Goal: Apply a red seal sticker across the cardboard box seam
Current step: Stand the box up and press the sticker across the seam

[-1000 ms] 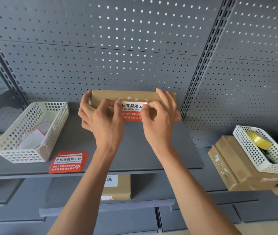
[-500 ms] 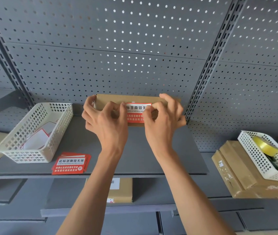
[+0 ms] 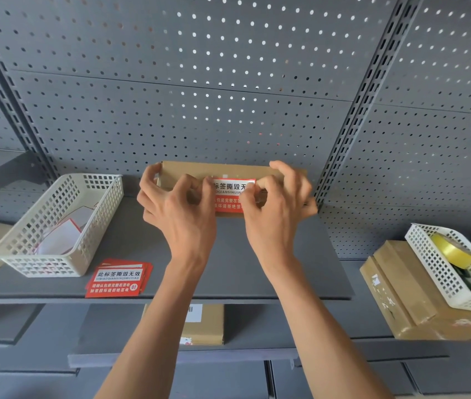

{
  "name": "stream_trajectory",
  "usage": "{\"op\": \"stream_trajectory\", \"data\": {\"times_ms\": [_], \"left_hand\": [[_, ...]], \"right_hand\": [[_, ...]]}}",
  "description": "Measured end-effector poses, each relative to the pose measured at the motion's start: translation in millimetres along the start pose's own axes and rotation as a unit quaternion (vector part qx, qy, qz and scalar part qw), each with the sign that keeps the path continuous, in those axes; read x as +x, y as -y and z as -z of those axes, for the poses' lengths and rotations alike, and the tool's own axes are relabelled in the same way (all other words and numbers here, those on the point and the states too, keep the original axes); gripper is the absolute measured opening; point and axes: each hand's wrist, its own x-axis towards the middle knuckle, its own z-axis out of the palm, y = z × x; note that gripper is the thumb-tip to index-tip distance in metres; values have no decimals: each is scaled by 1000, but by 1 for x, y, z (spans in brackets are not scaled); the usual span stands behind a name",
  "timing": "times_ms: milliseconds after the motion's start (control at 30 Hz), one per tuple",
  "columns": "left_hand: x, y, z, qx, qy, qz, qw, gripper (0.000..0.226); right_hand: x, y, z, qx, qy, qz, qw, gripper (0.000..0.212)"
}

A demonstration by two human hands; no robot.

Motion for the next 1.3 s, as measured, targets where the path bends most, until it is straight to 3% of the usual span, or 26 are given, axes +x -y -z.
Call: {"op": "stream_trajectory", "data": {"times_ms": [633, 800, 933, 1033, 1167, 1300], "left_hand": [[5, 11, 14, 24, 23, -53, 998, 40], [5, 12, 17, 25, 35, -52, 998, 32], [7, 9, 17, 16, 39, -39, 998, 31], [11, 2, 14, 19, 39, -18, 999, 45], [17, -8, 6, 43, 24, -7, 999, 58], [20, -11, 1, 58, 14, -6, 998, 59]], "right_hand": [[0, -8, 10, 41, 47, -2, 998, 24], [4, -14, 15, 96, 52, -16, 994, 10], [6, -12, 15, 112, 49, -18, 992, 24], [10, -5, 11, 116, 44, -18, 992, 30], [16, 10, -1, 30, 60, -33, 997, 47], [19, 16, -8, -15, 48, -43, 998, 49]]}}
